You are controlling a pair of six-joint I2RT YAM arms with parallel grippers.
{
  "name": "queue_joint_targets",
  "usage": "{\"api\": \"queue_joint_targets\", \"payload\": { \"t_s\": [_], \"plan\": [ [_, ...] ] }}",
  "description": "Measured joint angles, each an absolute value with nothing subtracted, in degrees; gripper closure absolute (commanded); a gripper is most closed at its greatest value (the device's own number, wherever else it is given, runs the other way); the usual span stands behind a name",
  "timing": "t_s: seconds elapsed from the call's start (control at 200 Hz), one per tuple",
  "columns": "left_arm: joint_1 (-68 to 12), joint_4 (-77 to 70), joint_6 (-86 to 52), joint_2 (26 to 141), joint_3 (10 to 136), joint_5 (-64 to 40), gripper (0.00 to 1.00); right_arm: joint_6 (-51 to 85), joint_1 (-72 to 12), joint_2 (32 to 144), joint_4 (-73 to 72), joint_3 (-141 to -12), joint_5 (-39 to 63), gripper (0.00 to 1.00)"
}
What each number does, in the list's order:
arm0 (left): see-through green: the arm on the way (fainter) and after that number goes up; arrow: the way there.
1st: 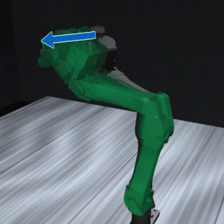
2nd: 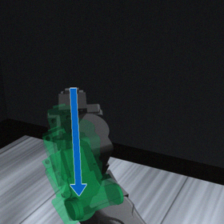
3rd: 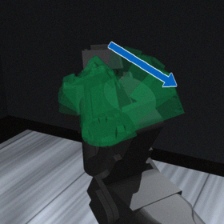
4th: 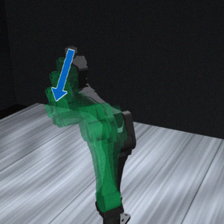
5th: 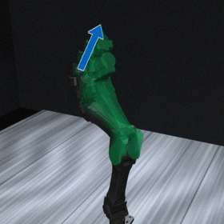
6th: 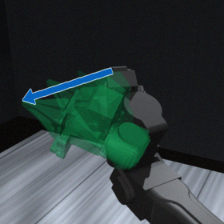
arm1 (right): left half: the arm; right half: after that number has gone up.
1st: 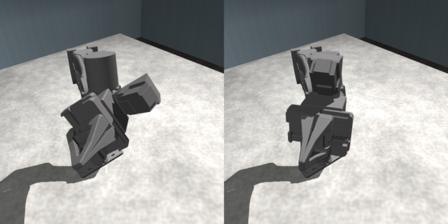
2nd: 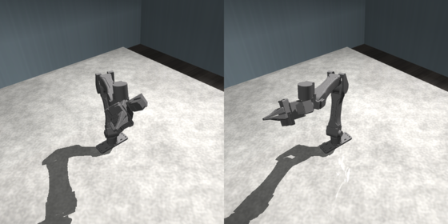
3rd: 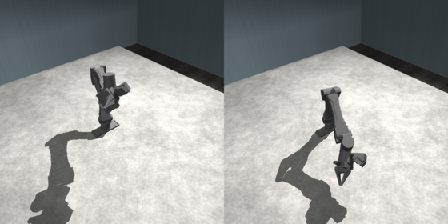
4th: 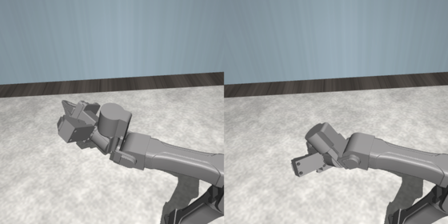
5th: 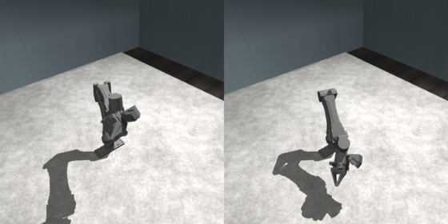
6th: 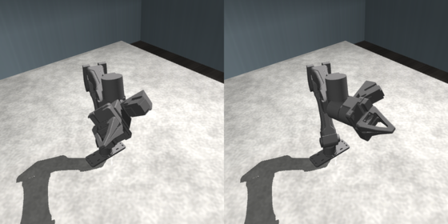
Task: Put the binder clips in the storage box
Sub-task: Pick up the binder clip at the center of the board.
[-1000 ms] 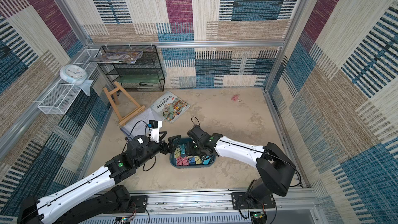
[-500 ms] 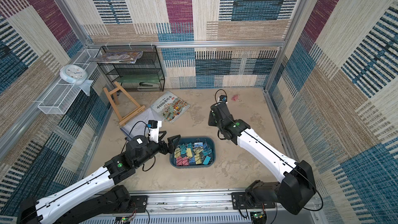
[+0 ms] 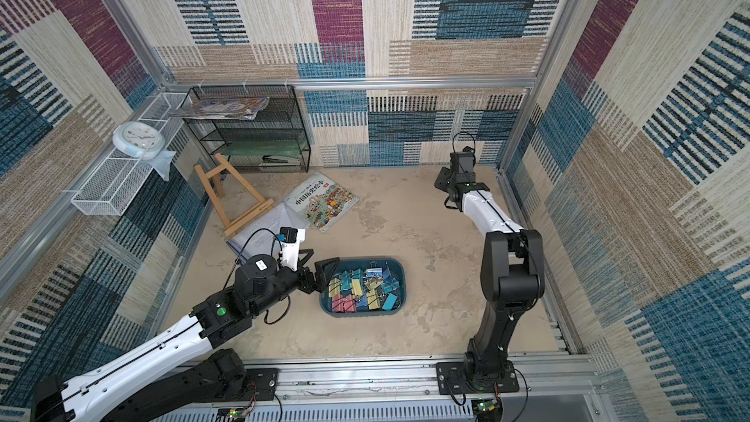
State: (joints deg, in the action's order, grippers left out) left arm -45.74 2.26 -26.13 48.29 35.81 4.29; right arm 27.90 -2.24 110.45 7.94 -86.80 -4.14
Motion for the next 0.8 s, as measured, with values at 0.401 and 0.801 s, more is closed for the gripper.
{"api": "queue_joint_targets", "payload": {
  "t_s": [0.401, 0.801],
  "plan": [
    [-45.74, 4.56, -24.91, 49.58, 37.15, 5.21, 0.01, 33.21, 5.41, 136.55, 10.87, -111.22, 12.99, 0.49],
    [-45.74, 5.02, -23.00, 54.37, 39.51, 4.16, 0.01, 34.54, 6.04, 141.18, 11.29, -116.42, 19.11, 1.00]
  ]
}}
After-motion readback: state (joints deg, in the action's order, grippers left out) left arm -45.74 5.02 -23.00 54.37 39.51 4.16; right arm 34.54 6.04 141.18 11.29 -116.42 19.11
